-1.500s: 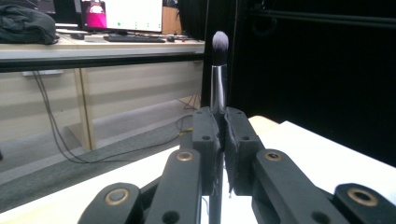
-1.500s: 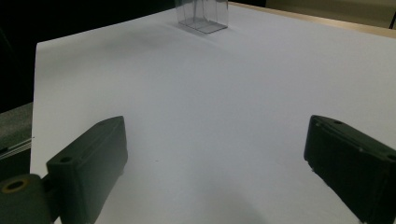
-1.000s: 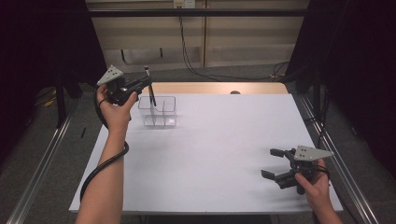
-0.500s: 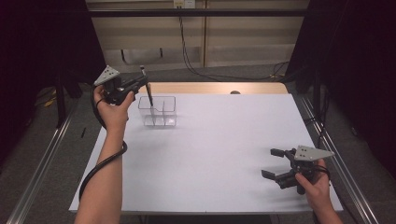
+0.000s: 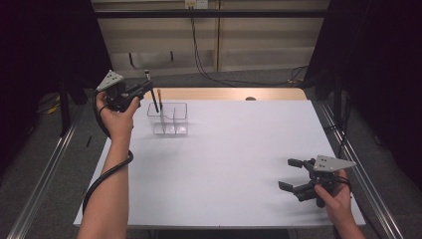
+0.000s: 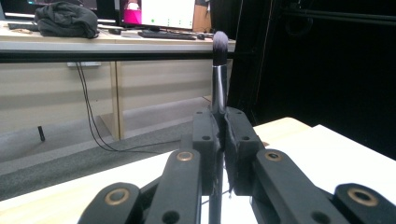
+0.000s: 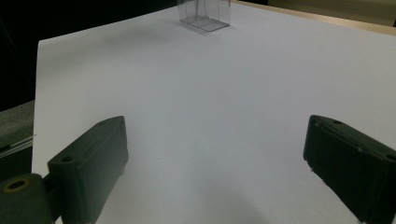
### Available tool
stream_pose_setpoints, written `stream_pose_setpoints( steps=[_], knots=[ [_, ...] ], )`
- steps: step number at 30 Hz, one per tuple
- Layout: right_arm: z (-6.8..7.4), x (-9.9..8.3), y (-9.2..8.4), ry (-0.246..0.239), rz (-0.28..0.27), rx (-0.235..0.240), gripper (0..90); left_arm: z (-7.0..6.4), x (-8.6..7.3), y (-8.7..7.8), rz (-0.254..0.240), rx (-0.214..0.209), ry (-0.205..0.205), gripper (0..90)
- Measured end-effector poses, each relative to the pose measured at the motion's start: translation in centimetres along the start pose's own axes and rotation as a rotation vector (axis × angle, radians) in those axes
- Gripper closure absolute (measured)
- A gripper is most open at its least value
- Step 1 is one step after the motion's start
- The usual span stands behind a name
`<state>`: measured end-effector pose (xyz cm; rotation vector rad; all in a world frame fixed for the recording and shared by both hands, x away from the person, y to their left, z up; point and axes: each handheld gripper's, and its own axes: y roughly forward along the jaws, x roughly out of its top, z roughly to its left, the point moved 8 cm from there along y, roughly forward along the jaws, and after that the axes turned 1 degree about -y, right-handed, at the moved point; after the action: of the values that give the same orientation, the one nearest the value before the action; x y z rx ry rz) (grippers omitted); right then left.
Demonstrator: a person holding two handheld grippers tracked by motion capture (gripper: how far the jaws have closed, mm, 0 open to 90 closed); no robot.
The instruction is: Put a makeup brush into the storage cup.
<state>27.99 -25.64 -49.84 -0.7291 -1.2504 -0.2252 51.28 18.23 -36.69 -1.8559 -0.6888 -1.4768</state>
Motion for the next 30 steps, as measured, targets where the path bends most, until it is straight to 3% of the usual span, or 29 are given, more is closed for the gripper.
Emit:
stream_pose_setpoints(
  steps=[30],
  knots=[
    [0.1,0.2,-0.1,-0.005,-0.005,0.006,6.2,0.5,-1.4,0.5,0.01,0.023,0.028,83.8]
  ],
)
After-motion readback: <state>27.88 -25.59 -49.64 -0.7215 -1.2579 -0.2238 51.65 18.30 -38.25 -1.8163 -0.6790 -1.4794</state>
